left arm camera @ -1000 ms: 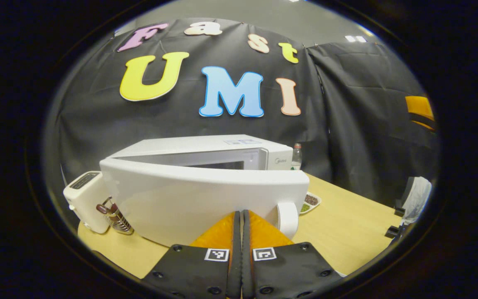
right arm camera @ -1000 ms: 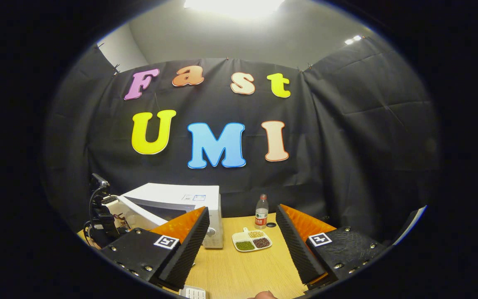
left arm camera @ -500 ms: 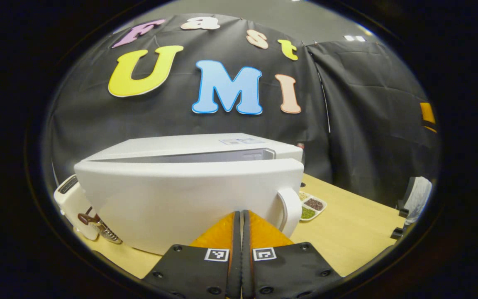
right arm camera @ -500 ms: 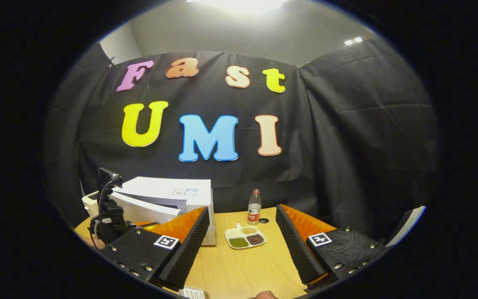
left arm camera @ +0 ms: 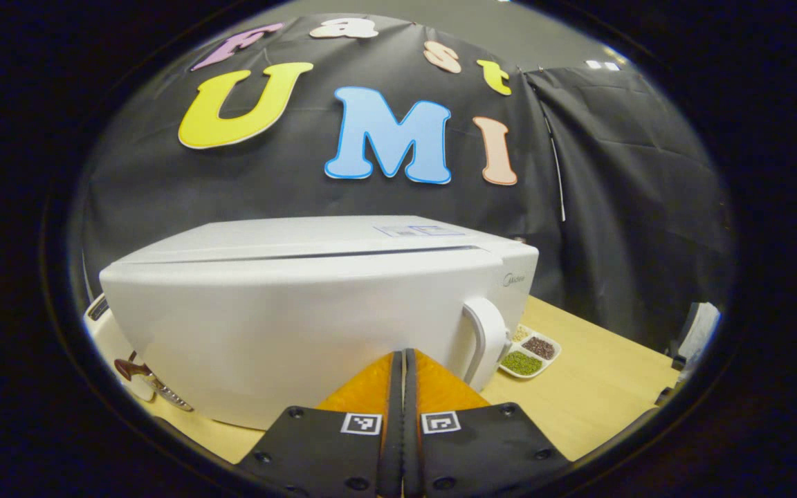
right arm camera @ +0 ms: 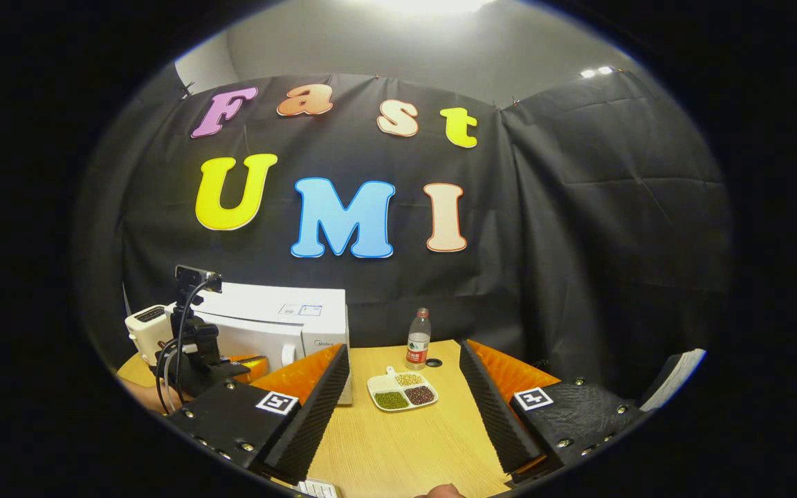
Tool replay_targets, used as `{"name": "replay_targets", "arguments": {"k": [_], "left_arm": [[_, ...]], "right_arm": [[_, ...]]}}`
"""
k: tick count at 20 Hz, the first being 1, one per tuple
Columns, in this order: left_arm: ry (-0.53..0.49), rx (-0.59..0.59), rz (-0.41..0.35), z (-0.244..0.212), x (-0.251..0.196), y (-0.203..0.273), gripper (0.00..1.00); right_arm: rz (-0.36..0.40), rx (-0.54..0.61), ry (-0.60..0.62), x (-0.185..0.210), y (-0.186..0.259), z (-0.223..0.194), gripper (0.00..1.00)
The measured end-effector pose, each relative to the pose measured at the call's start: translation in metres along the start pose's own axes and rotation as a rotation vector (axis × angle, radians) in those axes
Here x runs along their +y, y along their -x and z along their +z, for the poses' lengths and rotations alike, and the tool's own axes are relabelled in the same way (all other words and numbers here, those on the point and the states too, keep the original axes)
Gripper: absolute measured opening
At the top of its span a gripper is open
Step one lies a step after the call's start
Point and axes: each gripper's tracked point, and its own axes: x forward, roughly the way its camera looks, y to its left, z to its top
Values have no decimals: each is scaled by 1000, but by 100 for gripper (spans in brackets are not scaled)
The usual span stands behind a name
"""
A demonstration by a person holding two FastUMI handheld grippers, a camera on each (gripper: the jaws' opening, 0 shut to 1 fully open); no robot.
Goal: Open the microwave oven with the left hand, put the food in, and close the microwave oven.
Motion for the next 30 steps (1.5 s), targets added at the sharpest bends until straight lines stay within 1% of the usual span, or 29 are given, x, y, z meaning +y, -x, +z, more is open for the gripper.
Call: {"name": "replay_targets", "arguments": {"k": [1,2,3,4,6,7,8,9,10,13,14,15,16,17,18,21,27,28,29,30], "left_arm": [[5,-2,15,1,2,-2,7],[10,-4,25,3,4,-3,2],[-9,5,59,3,11,-13,11],[35,10,26,2,1,-9,6],[32,30,22,1,-1,-9,7],[6,20,50,5,3,-5,12],[-8,-1,67,14,6,1,7],[-8,-22,69,23,5,8,6],[-12,-39,75,31,4,18,10],[-29,-93,114,52,-1,49,10],[-34,-97,133,56,-4,61,7],[-34,-110,143,62,-8,74,7],[-36,-128,157,70,-13,87,10],[-40,-147,175,77,-17,100,7],[-42,-162,191,83,-22,113,7],[-53,-191,226,93,-41,147,7],[-53,-237,294,106,-79,210,6],[-49,-241,309,107,-83,222,10],[-44,-246,325,107,-87,233,10],[-42,-251,338,108,-91,246,7]], "right_arm": [[2,-1,5,2,-1,0,98],[3,-2,11,2,-3,0,98],[6,-3,12,3,-5,1,98],[10,-3,12,4,-4,1,97],[17,-11,8,4,-2,3,97],[25,-13,4,5,0,3,97],[34,-14,1,5,2,2,97],[44,-16,-4,5,2,1,97],[58,-19,-12,6,2,1,97],[110,-34,-32,5,4,5,97],[130,-39,-35,3,7,6,97],[154,-50,-37,2,10,9,98],[172,-63,-34,0,12,12,98],[189,-73,-30,-5,15,14,97],[203,-81,-33,-9,18,15,97],[238,-96,-55,-22,28,18,97],[288,-135,-61,-50,52,24,97],[295,-141,-57,-54,56,24,98],[308,-142,-56,-56,59,22,98],[322,-144,-61,-58,65,21,98]]}}
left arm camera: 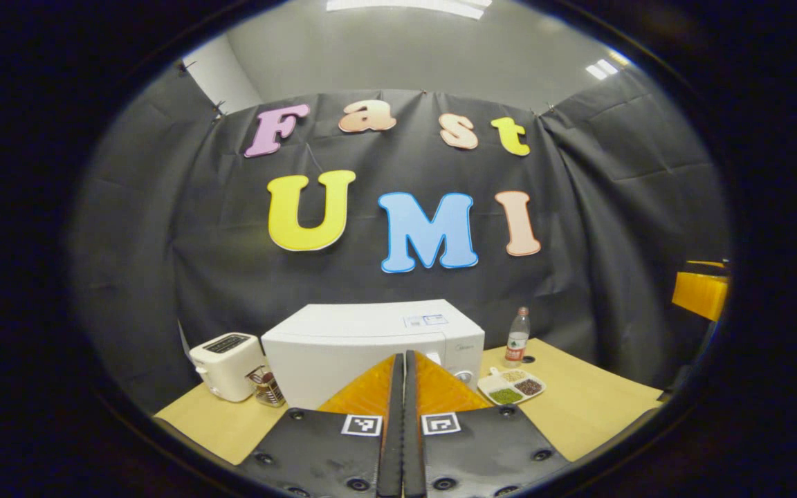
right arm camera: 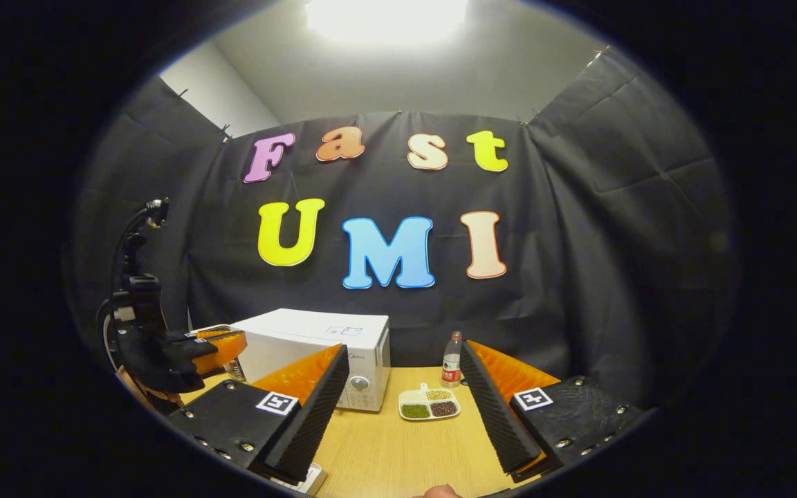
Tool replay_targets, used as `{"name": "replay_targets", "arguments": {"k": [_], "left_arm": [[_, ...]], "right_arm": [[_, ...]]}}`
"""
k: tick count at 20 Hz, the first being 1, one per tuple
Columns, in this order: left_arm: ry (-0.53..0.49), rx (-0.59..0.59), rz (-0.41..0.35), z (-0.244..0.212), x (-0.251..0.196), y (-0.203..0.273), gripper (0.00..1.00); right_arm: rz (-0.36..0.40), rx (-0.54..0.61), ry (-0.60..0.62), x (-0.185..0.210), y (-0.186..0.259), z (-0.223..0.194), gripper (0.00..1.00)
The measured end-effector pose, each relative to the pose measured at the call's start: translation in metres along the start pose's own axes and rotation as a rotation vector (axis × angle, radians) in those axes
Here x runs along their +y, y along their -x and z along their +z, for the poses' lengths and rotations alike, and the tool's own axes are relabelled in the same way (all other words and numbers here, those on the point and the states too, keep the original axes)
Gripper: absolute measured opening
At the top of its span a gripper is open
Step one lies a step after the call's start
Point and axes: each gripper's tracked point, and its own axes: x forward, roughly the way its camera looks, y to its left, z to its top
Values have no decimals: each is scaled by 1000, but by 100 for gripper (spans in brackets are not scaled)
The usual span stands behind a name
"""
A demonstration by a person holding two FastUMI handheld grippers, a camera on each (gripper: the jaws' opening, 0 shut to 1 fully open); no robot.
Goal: Open the microwave oven with the left hand, put the food in, and close the microwave oven.
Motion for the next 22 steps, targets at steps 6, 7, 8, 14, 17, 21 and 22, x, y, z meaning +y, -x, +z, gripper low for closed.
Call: {"name": "replay_targets", "arguments": {"k": [6,7,8,14,17,21,22], "left_arm": [[-37,-33,106,21,22,76,10],[-41,-36,116,24,26,87,7],[-38,-39,120,27,28,96,7],[-24,-48,136,29,60,136,14],[-20,-48,145,26,80,147,28],[-28,-54,131,25,97,161,77],[-33,-57,133,25,103,164,89]], "right_arm": [[48,-16,6,4,24,-7,98],[53,-19,1,7,27,-6,97],[56,-22,2,10,30,-7,98],[51,-41,21,31,42,-3,97],[45,-52,31,47,47,2,98],[44,-55,29,68,52,3,97],[45,-55,25,72,53,2,97]]}}
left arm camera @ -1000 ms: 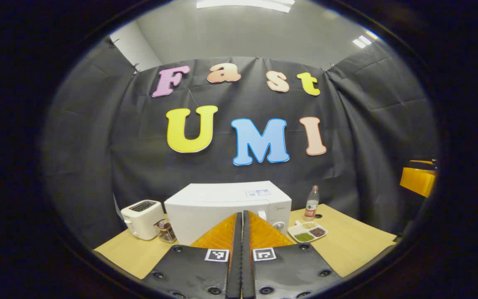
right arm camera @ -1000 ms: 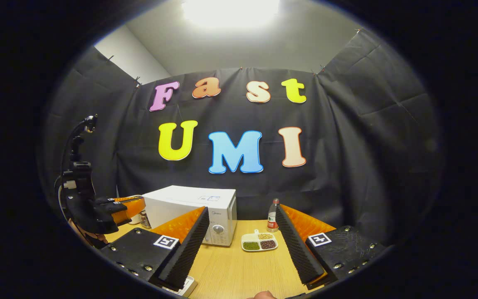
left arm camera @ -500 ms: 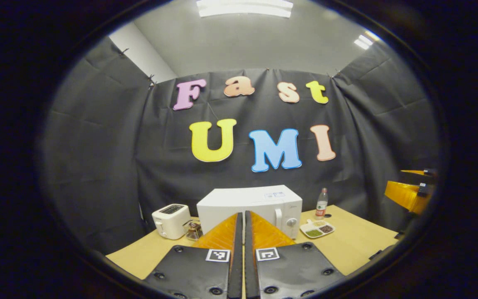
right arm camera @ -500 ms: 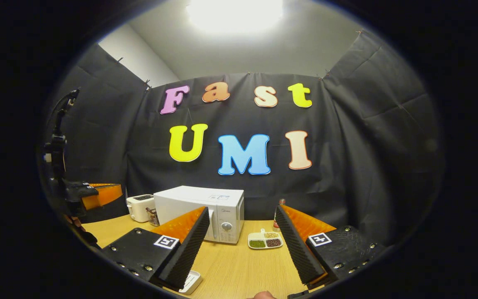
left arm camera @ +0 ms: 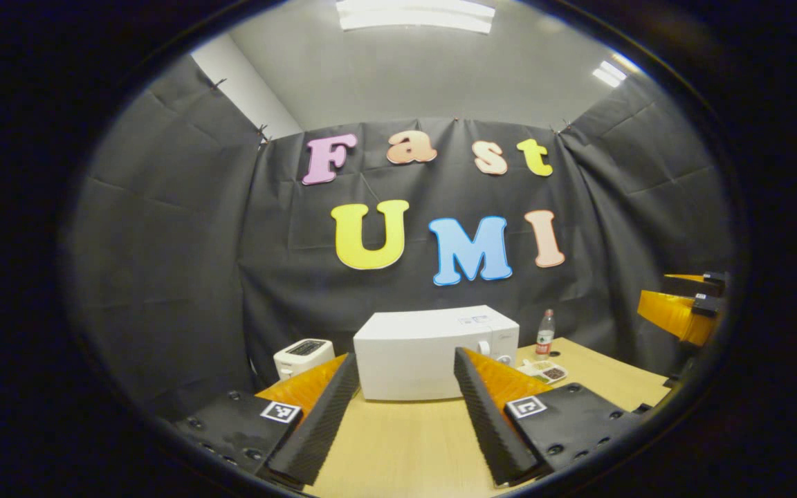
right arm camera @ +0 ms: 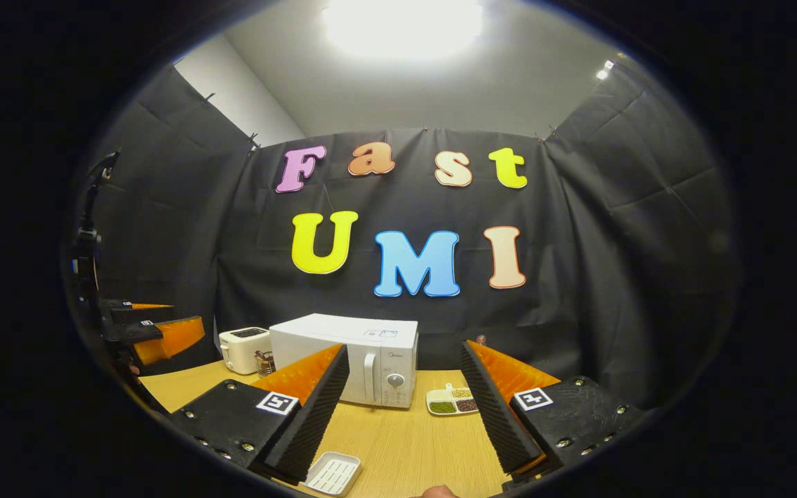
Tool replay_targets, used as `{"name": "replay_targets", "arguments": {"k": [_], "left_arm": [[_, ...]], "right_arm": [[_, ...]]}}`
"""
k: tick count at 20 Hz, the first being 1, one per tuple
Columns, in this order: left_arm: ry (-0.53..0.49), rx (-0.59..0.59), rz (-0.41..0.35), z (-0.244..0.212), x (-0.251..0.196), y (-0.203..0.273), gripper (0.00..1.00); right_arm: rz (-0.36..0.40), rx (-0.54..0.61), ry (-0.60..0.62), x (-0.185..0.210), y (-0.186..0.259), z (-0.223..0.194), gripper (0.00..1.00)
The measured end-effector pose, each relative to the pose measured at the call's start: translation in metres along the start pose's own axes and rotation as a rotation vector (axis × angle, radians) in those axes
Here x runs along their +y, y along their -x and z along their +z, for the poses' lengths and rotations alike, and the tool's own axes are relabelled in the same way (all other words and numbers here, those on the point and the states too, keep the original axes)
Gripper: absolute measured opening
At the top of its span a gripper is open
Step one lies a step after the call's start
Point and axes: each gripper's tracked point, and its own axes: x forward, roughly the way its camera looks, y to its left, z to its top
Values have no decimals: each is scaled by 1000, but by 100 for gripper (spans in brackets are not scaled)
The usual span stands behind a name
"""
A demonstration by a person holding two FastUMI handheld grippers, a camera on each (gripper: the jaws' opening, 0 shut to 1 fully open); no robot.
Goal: Open the microwave oven with the left hand, put the food in, and close the microwave oven.
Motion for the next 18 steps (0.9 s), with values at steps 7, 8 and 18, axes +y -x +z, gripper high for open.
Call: {"name": "replay_targets", "arguments": {"k": [7,8,18], "left_arm": [[6,-38,52,6,32,15,99],[9,-41,58,7,35,17,94],[-15,-87,85,26,52,31,100]], "right_arm": [[-6,5,-13,19,4,1,97],[-5,1,-14,21,4,2,97],[8,-37,-23,28,5,15,98]]}}
